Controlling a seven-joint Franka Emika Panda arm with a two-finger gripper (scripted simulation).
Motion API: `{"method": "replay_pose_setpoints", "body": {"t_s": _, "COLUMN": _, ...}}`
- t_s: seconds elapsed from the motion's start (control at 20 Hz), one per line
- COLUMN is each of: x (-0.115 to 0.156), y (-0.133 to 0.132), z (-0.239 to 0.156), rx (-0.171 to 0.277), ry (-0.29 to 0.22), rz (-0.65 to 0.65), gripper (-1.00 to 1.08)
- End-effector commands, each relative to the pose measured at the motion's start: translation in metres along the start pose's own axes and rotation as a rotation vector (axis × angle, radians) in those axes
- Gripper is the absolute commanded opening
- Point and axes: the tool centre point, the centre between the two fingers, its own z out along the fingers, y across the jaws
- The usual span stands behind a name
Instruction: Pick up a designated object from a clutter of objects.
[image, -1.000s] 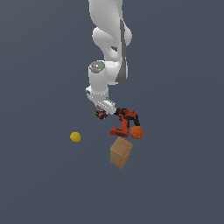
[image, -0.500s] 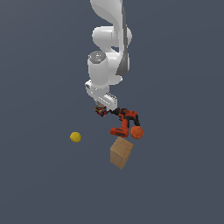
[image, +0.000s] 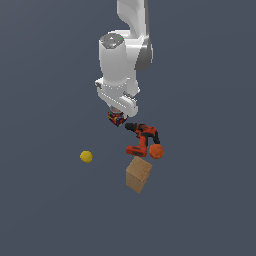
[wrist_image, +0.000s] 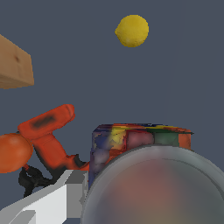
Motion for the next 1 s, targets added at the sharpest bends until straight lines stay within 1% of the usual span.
{"method": "replay_pose_setpoints", "body": {"t_s": 0.0, "x": 0.002, "y": -0.005, "z": -0.022, "rx": 0.001, "ry": 0.002, "rz": 0.000, "gripper": -1.00}}
{"method": "replay_pose_setpoints", "body": {"t_s": 0.95, "x": 0.015, "y": -0.045, "z": -0.187, "rx": 0.003, "ry": 0.001, "rz": -0.001, "gripper": -1.00}}
